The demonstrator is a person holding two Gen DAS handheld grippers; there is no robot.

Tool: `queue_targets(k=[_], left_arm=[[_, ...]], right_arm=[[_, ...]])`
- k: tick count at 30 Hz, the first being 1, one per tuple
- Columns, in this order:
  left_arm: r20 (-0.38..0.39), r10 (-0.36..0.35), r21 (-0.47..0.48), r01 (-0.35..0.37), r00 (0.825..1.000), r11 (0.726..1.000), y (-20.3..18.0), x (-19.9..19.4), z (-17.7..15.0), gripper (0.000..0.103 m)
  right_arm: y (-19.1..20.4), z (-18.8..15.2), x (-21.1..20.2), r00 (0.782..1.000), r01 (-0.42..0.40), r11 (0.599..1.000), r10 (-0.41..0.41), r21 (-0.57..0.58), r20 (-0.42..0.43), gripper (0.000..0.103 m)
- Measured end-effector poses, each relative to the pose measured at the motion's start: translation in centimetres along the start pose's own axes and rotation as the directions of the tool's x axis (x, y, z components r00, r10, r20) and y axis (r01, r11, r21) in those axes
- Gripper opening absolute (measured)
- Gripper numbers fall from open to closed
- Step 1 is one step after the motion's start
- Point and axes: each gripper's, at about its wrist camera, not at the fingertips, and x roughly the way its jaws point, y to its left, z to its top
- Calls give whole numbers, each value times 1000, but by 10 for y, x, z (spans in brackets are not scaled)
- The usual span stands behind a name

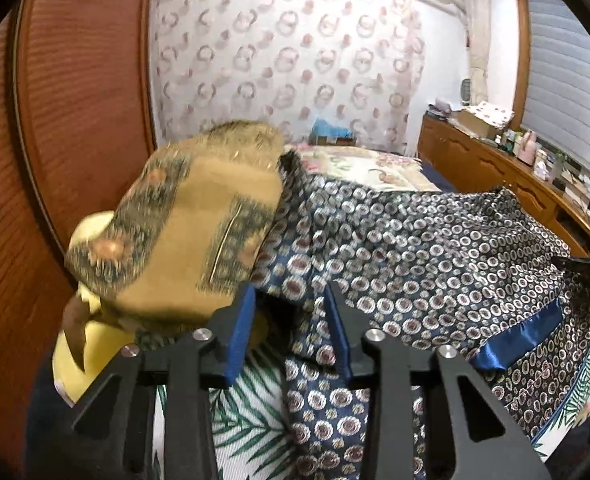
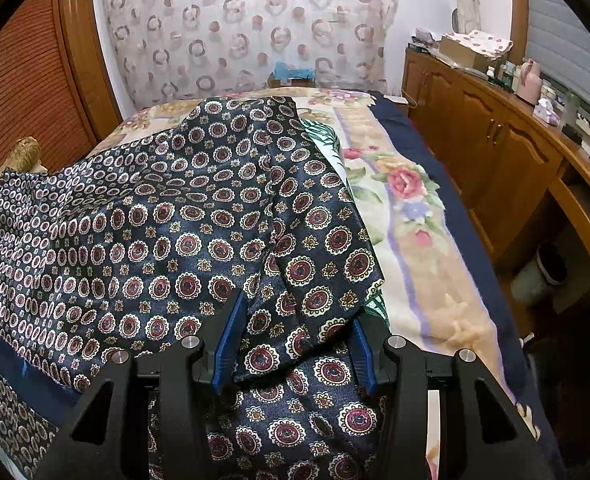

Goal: Fold small clothes

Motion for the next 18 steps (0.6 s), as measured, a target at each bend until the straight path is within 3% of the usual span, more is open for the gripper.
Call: queue_targets(k=[3,6,10,14,15,16,18], left_arm=[[-14,11,62,-11,1000,998,-11,5,6,33],[-78,56,113,-47,995,992,-18,21,6,33],[-155,100,148,-77,983,986,-19,48,2,33],[-176,130,180,-98,976,979,-20,60,-2,33],[-175,133,185,-100,976,978,-20,61,-1,30],[-170,137,189,-104,976,977,-20,61,-1,18],[-154,154,198,-122,976,973,-22,59,0,7]], right_arm=[[-1,0,0,1000,5,1000,-5,-8,-1,50],[-4,0,-1,1000,5,1000,-5,-13,-1,50],[-4,0,-1,1000,5,1000,-5,-14,-1,50],[-4,0,-1,1000,5,1000,-5,-13,-1,50],[-4,0,-1,1000,6,1000,-6,-13,-1,50],[-4,0,-1,1000,5,1000,-5,-13,-1,50],[-4,0,-2,1000,5,1000,-5,-13,-1,50]])
